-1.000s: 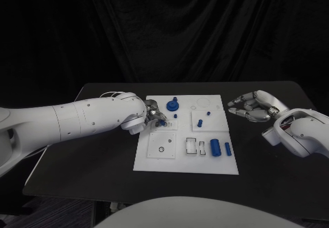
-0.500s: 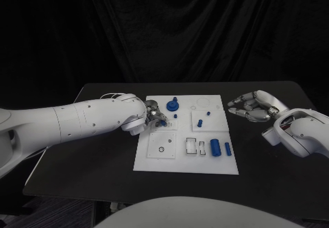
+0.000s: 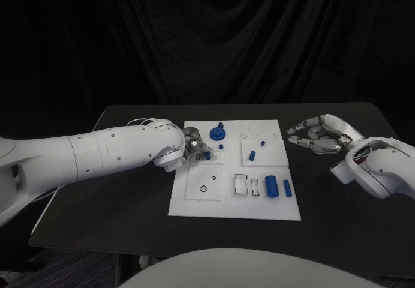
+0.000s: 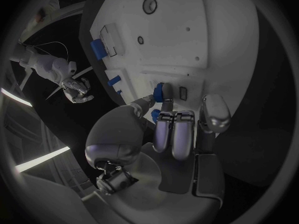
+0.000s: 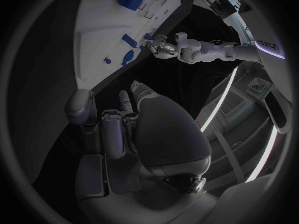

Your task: Assemble the parts on the task board

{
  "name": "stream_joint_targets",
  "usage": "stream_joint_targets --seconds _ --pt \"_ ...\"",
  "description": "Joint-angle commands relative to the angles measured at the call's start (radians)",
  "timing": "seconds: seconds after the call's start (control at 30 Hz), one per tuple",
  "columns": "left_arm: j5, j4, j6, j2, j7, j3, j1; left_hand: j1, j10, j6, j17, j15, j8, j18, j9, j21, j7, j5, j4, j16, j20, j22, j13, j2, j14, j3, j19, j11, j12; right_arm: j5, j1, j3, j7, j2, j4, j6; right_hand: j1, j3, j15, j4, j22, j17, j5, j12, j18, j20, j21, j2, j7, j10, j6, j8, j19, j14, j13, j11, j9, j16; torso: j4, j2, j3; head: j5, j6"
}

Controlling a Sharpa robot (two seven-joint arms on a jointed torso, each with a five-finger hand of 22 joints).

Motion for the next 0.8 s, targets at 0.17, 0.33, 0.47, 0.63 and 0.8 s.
stream_joint_targets --seconds 0.17,0.33,0.47,0.63,0.8 --pt "0.000 -0.001 0.031 0.001 -0.018 -0.003 -0.008 -0.019 0.063 -0.007 0.147 0.011 -0.018 0.016 -0.006 -0.016 0.003 -0.030 0.037 -0.013 0.000 -0.005 0.224 -0.011 0.070 -0.064 -0.010 0.009 -0.008 0.001 -0.003 0.001 -0.016 -0.001 0.000 0.007 0.004 0.004 0.008 0.002 0.125 0.130 0.004 -0.005 0.003 0.000 -0.004 -0.001 0.005 0.030 -0.003 0.000 -0.009 0.050 0.192 0.005 -0.002 -0.004 -0.0005 0.000 -0.0003 0.001 0.000" --pt "0.000 -0.003 0.035 0.000 -0.025 -0.003 -0.009 -0.021 0.062 -0.008 0.139 0.013 -0.026 0.017 -0.009 -0.021 0.004 -0.038 0.054 -0.017 0.001 -0.007 0.223 -0.015 0.067 -0.090 -0.012 0.010 -0.010 0.001 -0.003 0.001 -0.017 -0.002 0.000 0.007 0.004 0.004 0.008 0.002 0.125 0.130 0.004 -0.005 0.003 0.000 -0.004 -0.001 0.005 0.030 -0.003 0.000 -0.009 0.050 0.192 0.005 -0.002 -0.004 0.0006 0.000 -0.0005 0.000 0.000" --pt "0.000 -0.003 0.036 -0.001 -0.027 -0.003 -0.009 -0.023 0.061 -0.009 0.136 0.014 -0.033 0.017 -0.011 -0.024 0.006 -0.042 0.069 -0.020 0.002 -0.007 0.222 -0.017 0.066 -0.113 -0.012 0.012 -0.011 0.001 -0.003 0.001 -0.017 -0.002 0.000 0.008 0.004 0.004 0.008 0.002 0.125 0.130 0.004 -0.005 0.003 0.000 -0.004 -0.001 0.005 0.030 -0.003 0.000 -0.009 0.050 0.192 0.005 -0.002 -0.004 -0.0004 0.000 -0.0001 0.001 0.000" --pt "0.000 -0.003 0.031 -0.003 -0.027 -0.003 -0.009 -0.015 0.065 -0.025 0.139 0.016 -0.032 0.017 0.000 -0.026 0.009 -0.040 0.079 -0.018 0.003 -0.004 0.226 -0.015 0.067 -0.134 -0.010 0.014 -0.007 0.001 -0.003 0.001 -0.017 -0.002 0.000 0.009 0.004 0.004 0.008 0.002 0.125 0.130 0.004 -0.005 0.003 0.000 -0.004 -0.001 0.005 0.030 -0.003 0.000 -0.009 0.050 0.192 0.005 -0.002 -0.004 0.0001 0.000 -0.0003 0.001 0.000" --pt "0.000 -0.002 0.024 -0.007 -0.024 -0.003 -0.009 0.009 0.074 -0.018 0.160 0.009 0.031 0.015 0.083 -0.020 -0.004 -0.037 0.097 -0.008 -0.001 0.014 0.235 -0.004 0.075 -0.180 0.002 0.005 0.001 0.001 -0.003 0.001 -0.018 -0.003 0.001 0.010 0.003 0.003 0.009 0.002 0.125 0.129 0.004 -0.005 0.003 0.001 -0.005 -0.002 0.005 0.030 -0.003 0.001 -0.009 0.050 0.192 0.005 -0.002 -0.005 0.0000 0.000 -0.0004 0.001 0.000"
